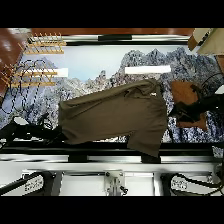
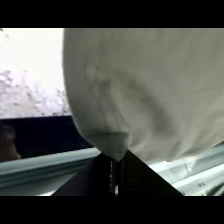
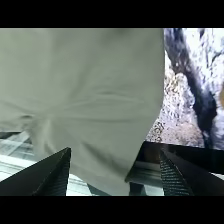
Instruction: Fold the shirts.
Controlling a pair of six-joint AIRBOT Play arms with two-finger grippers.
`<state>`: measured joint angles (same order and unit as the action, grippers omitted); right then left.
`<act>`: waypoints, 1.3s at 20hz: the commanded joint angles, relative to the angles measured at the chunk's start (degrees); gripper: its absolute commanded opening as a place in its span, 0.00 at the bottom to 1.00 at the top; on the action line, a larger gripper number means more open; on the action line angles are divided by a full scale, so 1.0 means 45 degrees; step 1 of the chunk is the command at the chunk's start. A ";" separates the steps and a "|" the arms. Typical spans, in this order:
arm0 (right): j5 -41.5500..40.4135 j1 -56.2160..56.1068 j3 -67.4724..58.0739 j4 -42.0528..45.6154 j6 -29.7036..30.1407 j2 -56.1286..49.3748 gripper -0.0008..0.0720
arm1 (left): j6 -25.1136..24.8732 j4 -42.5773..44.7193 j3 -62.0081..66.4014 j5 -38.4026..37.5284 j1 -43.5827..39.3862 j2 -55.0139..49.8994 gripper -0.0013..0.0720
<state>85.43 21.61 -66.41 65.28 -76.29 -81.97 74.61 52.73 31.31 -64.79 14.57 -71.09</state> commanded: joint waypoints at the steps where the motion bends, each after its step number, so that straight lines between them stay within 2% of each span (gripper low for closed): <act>1: -0.1190 -0.0010 0.1739 0.0015 0.0243 -0.0267 0.90 | -0.0117 -0.0291 0.0194 -0.0384 -0.0044 0.0457 0.06; 3: -0.1428 -0.0015 0.1855 0.0019 0.0248 -0.0704 0.90 | -0.0447 -0.0272 0.0316 -0.0364 -0.0044 0.0631 0.06; 8: -0.1880 -0.0034 0.1851 -0.0874 0.0335 -0.1846 0.90 | -0.0432 -0.0267 0.0345 -0.0374 -0.0044 0.0622 0.06; 12: -0.3084 -0.0831 0.1846 -0.0889 -0.0185 -0.2137 0.47 | -0.0486 -0.0262 0.0384 -0.0374 -0.0044 0.0622 0.06; 13: -0.3356 -0.1064 0.1826 -0.1175 -0.0418 -0.2132 0.44 | -0.0491 -0.0262 0.0549 -0.0423 -0.0044 0.0627 0.06; 14: -0.3415 -0.1292 0.1763 -0.1627 -0.0452 -0.2127 0.33 | -0.0491 -0.0262 0.0821 -0.0471 -0.0044 0.0656 0.06; 15: -0.3172 -0.1462 0.1574 -0.2006 -0.0393 -0.2123 0.12 | -0.0500 -0.0248 0.1268 -0.0525 -0.0044 0.0729 0.06; 18: -0.1909 -0.1972 -0.0165 -0.2579 0.0806 -0.1195 0.12 | -0.0913 0.0102 0.3730 -0.0855 -0.0044 0.1447 0.06; 20: -0.2191 -0.2069 -0.2317 -0.2909 0.1015 0.0529 0.12 | -0.1234 0.0627 0.6698 -0.1088 -0.0039 0.2395 0.06; 21: -0.2550 -0.2040 -0.3619 -0.3118 0.1234 0.1491 0.12 | -0.1598 0.0651 0.8587 -0.1030 -0.0039 0.2963 0.06; 24: -0.4765 -0.2045 -0.7718 -0.2929 0.2001 0.4585 0.12 | -0.1622 0.0641 1.4144 0.0476 -0.0044 0.4449 0.06; 26: -0.6343 -0.2050 -0.9194 -0.2822 0.2011 0.6475 0.12 | -0.1622 0.0641 1.6815 0.1433 -0.0044 0.5314 0.06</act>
<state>66.41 12.62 -96.16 52.45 -69.14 -63.79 68.05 54.94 88.82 -64.42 14.35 -52.56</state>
